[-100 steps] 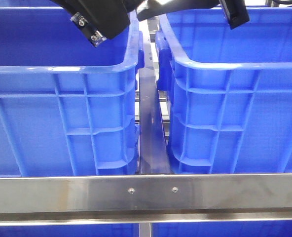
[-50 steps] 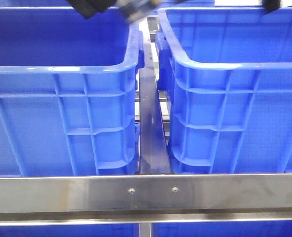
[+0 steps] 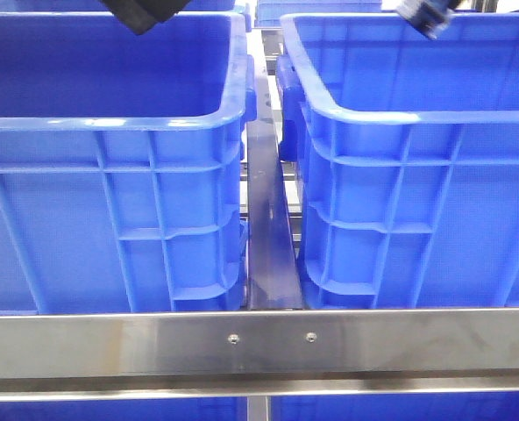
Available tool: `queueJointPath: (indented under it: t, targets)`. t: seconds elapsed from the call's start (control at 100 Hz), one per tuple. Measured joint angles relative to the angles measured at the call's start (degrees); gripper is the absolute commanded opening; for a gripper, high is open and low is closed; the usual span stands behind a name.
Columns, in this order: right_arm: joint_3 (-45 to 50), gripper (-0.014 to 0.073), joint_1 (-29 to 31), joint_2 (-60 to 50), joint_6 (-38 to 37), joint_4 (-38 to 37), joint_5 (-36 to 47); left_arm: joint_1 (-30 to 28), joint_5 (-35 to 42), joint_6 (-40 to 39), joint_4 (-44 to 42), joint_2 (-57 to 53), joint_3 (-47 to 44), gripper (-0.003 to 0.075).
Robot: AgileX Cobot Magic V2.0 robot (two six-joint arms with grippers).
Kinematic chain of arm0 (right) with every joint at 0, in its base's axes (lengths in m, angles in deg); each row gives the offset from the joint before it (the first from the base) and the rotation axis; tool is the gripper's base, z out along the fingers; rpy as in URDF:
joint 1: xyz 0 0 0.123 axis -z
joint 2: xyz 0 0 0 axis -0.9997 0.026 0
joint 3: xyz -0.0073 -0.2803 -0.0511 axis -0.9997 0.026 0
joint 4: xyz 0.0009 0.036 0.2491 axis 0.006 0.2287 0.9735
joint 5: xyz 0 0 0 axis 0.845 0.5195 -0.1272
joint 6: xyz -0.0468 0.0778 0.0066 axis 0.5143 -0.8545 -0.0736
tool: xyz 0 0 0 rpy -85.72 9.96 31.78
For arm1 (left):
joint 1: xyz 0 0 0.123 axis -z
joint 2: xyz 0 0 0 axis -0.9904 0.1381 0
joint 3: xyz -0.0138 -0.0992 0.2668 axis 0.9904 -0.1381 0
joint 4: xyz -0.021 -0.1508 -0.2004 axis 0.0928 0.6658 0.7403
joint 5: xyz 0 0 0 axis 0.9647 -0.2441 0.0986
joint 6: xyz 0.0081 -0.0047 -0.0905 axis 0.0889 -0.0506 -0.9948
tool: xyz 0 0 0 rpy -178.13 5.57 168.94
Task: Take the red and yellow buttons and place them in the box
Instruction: 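Lower the yellow button into the empty crate and open right gripper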
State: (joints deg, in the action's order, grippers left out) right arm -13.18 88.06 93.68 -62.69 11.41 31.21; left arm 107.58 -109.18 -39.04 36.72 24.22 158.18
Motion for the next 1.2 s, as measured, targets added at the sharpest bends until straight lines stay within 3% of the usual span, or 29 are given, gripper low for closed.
queueJointPath:
  t: [0.43, 0.89, 1.2]
  targets:
    - [-6.26, 0.0171, 0.0, 12.27, 0.45, -15.54, 8.31, 0.0, -0.04, 0.0, 0.0, 0.0, 0.0, 0.0689]
    - [-16.52, 0.0171, -0.13, 26.29, 0.53, -16.9, 12.36, 0.0, -0.04, -0.1, 0.0, 0.0, 0.0, 0.0689]
    - [-17.74, 0.0171, -1.86, 32.21, 0.7, -17.84, 15.65, 0.0, -0.04, -0.09, 0.0, 0.0, 0.0, 0.0689]
